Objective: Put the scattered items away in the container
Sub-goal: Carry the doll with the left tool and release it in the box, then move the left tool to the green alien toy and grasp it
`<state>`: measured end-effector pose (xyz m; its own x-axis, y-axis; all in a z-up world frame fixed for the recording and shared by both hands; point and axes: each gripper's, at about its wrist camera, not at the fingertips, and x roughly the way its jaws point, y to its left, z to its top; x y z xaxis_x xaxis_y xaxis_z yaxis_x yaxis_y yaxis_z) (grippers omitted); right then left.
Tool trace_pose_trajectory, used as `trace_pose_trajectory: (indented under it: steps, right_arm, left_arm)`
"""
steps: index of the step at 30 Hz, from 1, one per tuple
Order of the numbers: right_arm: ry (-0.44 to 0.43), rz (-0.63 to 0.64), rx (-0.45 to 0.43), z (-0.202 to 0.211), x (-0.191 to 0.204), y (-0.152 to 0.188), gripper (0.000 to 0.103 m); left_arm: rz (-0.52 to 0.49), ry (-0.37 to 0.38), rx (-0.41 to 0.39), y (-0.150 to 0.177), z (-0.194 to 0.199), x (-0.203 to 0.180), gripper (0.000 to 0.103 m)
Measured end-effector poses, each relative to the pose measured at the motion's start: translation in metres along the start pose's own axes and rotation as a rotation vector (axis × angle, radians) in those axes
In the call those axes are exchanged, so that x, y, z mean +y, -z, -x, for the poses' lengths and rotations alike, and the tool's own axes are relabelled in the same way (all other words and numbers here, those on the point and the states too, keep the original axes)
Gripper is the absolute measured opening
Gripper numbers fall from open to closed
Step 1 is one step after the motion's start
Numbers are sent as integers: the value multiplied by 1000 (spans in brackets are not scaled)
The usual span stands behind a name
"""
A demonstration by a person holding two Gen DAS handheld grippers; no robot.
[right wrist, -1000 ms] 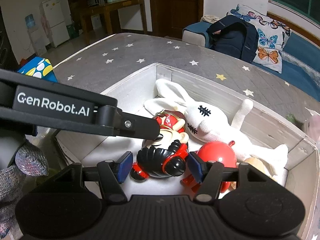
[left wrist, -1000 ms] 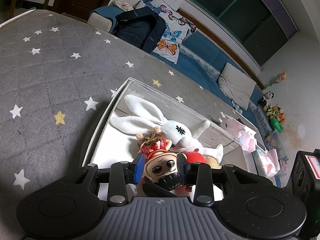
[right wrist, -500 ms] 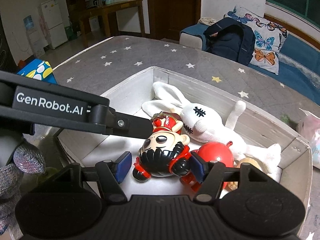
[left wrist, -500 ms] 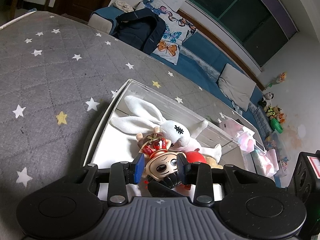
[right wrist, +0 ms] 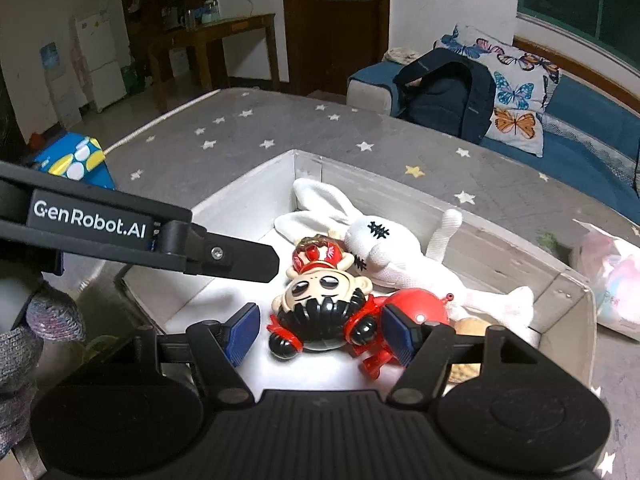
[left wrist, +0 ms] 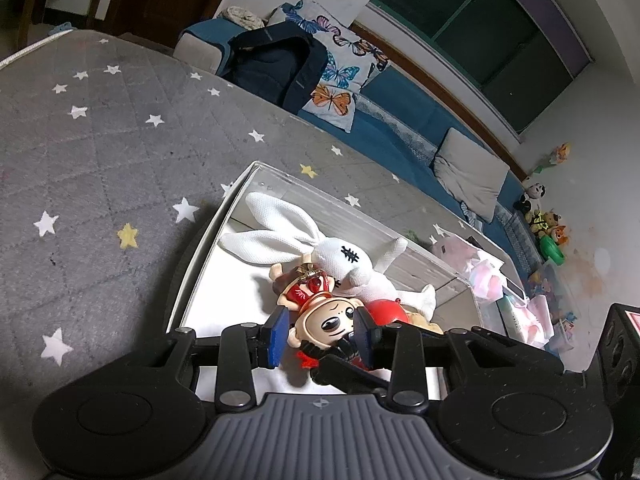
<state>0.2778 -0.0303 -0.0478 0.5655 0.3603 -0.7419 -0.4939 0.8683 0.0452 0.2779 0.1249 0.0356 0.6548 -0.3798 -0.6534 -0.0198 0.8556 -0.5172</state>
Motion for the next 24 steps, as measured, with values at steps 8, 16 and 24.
trace_pose_trajectory:
  steps: [8,16,24]
  right_arm:
    - [-14,-25,-77,34,9,9,73]
    - [-3,-13,-155,69,28,26,83]
    - [-8,-20,-221,98,48,52,94]
  left_arm:
    - [-32,-8,-24,11,24,-5,37]
    - [-62,-21,-63,30,54,-6,37]
    - [-130,-55,-101,59,87,-4,37]
